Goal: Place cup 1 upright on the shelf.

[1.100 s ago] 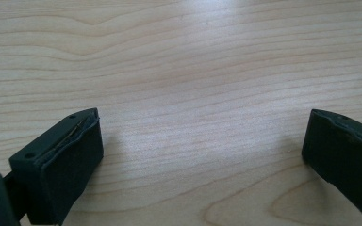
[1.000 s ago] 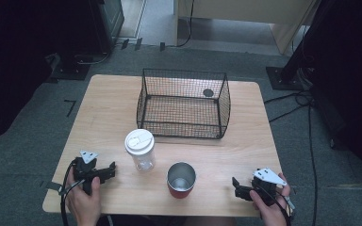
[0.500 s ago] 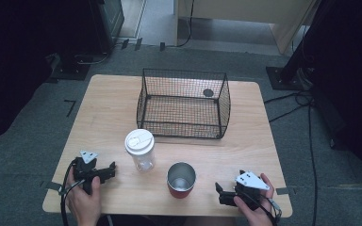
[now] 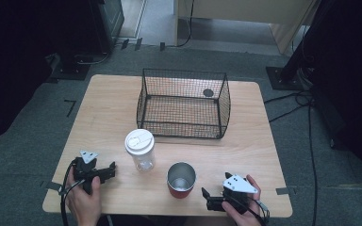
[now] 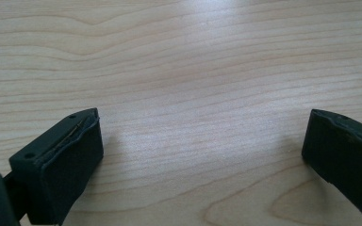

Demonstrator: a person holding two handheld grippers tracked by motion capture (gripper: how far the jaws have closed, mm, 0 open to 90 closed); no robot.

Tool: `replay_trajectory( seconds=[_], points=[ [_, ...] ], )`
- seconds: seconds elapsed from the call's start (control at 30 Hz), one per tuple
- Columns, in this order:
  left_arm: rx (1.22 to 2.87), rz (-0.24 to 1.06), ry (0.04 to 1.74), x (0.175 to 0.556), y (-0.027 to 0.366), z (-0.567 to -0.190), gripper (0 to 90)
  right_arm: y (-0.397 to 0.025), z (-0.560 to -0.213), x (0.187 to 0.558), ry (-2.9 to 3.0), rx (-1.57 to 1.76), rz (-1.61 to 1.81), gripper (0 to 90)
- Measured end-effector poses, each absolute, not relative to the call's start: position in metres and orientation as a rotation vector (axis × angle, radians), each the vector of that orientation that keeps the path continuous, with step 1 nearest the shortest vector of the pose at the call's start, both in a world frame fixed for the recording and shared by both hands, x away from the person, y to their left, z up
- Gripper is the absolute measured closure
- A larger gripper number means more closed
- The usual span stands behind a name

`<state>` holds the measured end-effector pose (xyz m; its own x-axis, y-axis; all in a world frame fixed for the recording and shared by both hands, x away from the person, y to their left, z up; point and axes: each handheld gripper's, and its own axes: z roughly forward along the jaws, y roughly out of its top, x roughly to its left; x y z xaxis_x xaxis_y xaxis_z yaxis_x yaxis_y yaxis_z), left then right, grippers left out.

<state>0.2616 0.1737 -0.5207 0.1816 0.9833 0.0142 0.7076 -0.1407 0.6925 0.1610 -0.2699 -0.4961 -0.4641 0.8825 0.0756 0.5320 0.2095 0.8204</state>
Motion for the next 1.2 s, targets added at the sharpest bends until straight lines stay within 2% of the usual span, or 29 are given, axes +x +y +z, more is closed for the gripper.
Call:
replay_trajectory(
  seconds=[1.2],
  points=[
    [1.91, 0.654, 1.584, 0.262, 0.174, -0.521, 0.0, -0.214, -0.476, 0.146, 2.139, 1.176, 1.299, 0.0]
  ],
)
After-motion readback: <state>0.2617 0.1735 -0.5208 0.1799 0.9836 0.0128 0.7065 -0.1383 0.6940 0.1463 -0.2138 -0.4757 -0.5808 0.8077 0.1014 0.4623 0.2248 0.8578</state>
